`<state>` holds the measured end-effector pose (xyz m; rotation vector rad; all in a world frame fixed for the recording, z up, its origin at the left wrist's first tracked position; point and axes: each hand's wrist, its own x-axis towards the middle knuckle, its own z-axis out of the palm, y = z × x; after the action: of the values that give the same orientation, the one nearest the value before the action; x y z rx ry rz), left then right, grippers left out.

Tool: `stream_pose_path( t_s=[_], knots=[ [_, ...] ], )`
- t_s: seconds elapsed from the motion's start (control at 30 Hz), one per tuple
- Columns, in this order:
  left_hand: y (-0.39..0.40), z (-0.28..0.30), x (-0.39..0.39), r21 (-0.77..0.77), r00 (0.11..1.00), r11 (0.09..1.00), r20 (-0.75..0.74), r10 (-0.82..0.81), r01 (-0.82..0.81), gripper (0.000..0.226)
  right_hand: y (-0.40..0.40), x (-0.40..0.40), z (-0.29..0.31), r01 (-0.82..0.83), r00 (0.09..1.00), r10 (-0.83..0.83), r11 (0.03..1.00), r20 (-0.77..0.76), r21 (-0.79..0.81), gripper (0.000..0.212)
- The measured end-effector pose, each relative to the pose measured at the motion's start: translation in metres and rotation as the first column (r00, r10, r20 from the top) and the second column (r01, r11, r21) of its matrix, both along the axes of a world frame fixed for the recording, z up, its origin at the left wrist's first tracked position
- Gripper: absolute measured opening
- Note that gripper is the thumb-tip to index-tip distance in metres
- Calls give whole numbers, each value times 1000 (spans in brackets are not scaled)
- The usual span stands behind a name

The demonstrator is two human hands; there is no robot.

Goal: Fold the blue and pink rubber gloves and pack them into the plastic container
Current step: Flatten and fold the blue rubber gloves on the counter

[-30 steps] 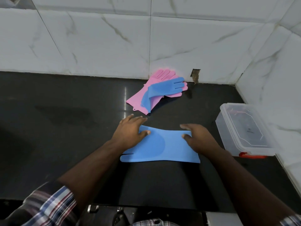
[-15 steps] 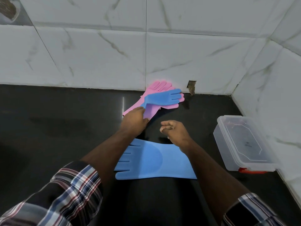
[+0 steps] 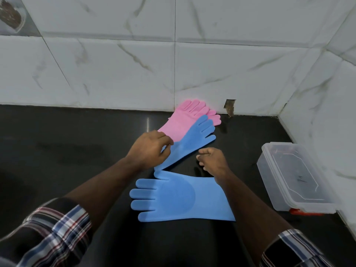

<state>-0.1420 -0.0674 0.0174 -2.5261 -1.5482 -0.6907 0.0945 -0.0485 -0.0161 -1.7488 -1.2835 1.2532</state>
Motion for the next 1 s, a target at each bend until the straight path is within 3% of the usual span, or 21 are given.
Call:
stream_pose_path(
  t_s=[0.1, 0.27, 0.47, 0.63, 0.73, 0.8, 0.9, 1.0],
  knots=[
    [13, -8, 23, -150, 991, 981, 28, 131, -126, 35, 3, -1, -1, 11, 1000, -11, 1000, -12, 1, 22],
    [45, -17, 52, -499, 949, 818, -27, 314, -285, 36, 8, 1, -4, 22, 997, -23, 1000, -76, -20, 25],
    [67, -28, 69, -583, 916, 708, -210, 341, -397, 31, 10, 7, -11, 26, 994, -31, 999, -102, -43, 26],
    [76, -25, 74, -609, 892, 658, -227, 391, -443, 38, 10, 10, -20, 38, 994, -44, 998, -100, -58, 32],
    [83, -13, 74, -663, 902, 654, -77, 426, -365, 24, 10, 10, -23, 67, 992, -73, 996, -106, -57, 28],
    [86, -3, 72, -719, 882, 658, 137, 451, -225, 15, 8, 11, -25, 95, 985, -100, 994, -143, -45, 24],
    [79, 18, 71, -751, 731, 658, 481, 484, 59, 18, 4, 12, -24, 111, 972, -116, 993, -202, -34, 13],
    [65, 37, 72, -720, 559, 627, 665, 496, 299, 13, 2, 12, -14, 129, 918, -156, 987, -365, -97, 22]
  ],
)
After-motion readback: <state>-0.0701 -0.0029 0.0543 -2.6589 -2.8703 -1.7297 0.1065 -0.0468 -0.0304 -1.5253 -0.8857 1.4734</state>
